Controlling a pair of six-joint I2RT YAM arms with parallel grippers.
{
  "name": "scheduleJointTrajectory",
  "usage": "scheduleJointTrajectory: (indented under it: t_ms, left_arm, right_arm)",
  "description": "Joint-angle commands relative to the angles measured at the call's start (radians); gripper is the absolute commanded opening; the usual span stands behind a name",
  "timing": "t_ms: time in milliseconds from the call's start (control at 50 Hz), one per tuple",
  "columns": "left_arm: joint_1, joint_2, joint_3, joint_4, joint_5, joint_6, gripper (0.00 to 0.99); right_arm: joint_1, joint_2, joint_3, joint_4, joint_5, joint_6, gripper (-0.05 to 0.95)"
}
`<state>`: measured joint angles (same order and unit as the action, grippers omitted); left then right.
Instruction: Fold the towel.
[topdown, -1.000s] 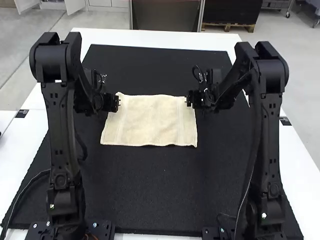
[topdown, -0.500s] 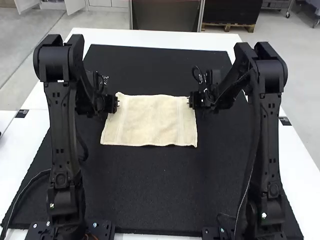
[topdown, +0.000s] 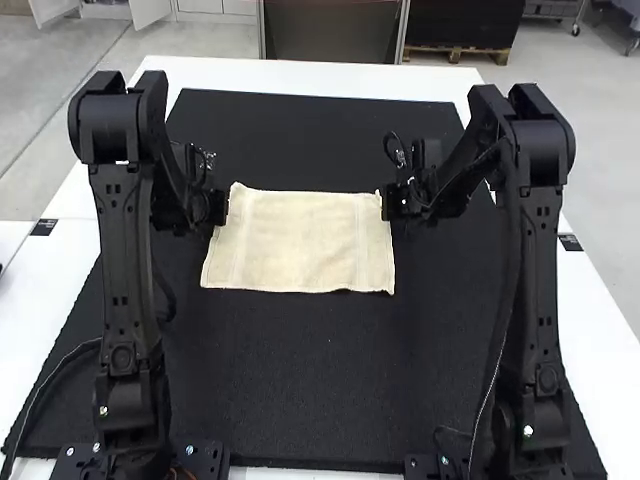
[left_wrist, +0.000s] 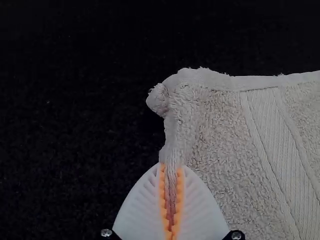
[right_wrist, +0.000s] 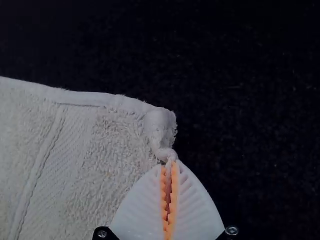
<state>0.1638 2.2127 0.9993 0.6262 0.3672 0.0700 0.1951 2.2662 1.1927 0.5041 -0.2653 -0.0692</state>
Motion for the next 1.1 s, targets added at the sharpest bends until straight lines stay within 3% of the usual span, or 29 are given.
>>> scheduleJointTrajectory:
  t_ms: [0, 280, 560, 1080]
  left_arm:
    - [-0.01, 0.033, 0.01, -0.006, 0.049, -0.01, 0.026]
    - [-0.009, -0.03, 0.027, 0.0, 0.096, -0.044, 0.018]
    - [-0.007, -0.102, 0.032, -0.033, 0.13, -0.044, 0.018]
    - [0.072, -0.208, -0.042, -0.105, 0.194, -0.006, 0.015]
  right_arm:
    - [0.026, 0.03, -0.008, -0.016, -0.04, 0.006, -0.01]
    - [0.013, -0.051, -0.004, -0.004, -0.048, 0.032, -0.02]
    - [-0.014, -0.126, -0.012, -0.004, -0.057, 0.039, -0.02]
    - [-0.043, -0.26, -0.091, -0.068, -0.129, 0.039, -0.01]
